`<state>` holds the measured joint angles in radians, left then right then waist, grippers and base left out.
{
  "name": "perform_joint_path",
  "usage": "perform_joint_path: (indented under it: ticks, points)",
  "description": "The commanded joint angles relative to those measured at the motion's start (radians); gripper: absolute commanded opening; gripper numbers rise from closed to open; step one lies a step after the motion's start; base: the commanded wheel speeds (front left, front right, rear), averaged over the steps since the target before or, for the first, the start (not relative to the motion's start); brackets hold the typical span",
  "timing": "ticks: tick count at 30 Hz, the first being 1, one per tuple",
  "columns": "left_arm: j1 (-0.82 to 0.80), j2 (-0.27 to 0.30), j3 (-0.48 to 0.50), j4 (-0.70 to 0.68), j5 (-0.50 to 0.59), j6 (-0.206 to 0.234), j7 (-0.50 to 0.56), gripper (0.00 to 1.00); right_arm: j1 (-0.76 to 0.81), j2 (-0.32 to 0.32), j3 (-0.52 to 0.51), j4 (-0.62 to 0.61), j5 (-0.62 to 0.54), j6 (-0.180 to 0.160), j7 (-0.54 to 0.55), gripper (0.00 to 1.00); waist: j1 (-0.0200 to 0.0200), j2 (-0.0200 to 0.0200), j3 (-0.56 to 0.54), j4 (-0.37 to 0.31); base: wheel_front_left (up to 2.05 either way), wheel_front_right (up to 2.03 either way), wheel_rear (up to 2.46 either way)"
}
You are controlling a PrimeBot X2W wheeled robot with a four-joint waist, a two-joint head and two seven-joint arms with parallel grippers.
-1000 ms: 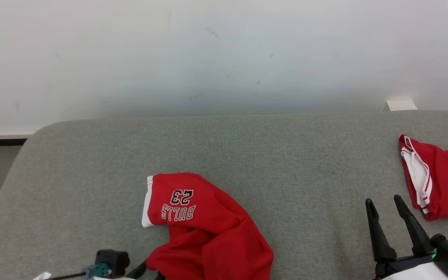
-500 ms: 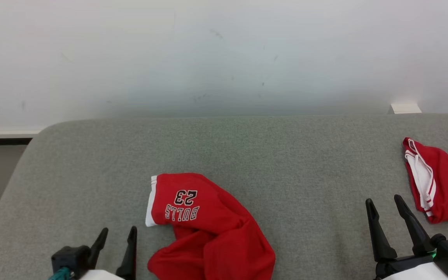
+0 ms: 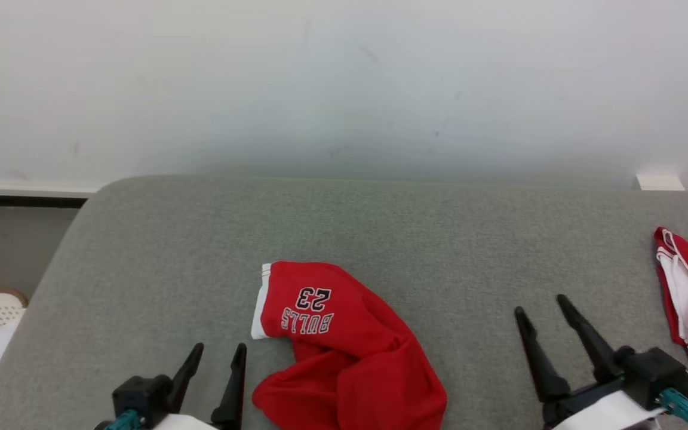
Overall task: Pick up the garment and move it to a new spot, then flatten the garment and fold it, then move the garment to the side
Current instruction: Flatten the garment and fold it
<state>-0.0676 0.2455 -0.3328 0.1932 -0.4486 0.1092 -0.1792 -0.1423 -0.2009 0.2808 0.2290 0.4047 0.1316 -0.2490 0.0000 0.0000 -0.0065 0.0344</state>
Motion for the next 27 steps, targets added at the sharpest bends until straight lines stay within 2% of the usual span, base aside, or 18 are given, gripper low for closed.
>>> perform_joint_path:
  ticks: [1,7,12,16,27]
  points:
    - [-0.012,0.001,-0.002,0.012,0.008,-0.006,-0.009,1.00,-0.038,-0.016,0.061,0.001,0.026,-0.002,0.025,1.00,0.0000,0.0000,0.000,0.039,0.00,0.00,0.00]
    - [-0.021,-0.020,-0.024,0.038,0.001,-0.016,-0.013,1.00,-0.121,-0.074,0.318,0.010,0.136,-0.002,0.191,1.00,0.0000,0.0000,-0.005,0.123,0.00,0.00,0.00]
    - [-0.030,-0.031,-0.033,0.054,-0.006,-0.020,-0.020,1.00,-0.174,-0.084,0.444,0.033,0.200,-0.002,0.274,1.00,0.0000,0.0000,0.002,0.171,0.00,0.00,0.00]
    - [-0.036,-0.041,-0.039,0.069,-0.010,-0.022,-0.028,1.00,-0.214,-0.075,0.495,0.091,0.221,-0.002,0.345,1.00,0.0000,0.0000,0.011,0.200,0.00,0.00,0.00]
    - [-0.054,-0.070,-0.045,0.114,-0.022,-0.033,-0.056,1.00,-0.273,-0.043,0.551,0.271,0.231,-0.002,0.505,1.00,0.0000,0.0000,0.037,0.256,0.00,0.00,0.00]
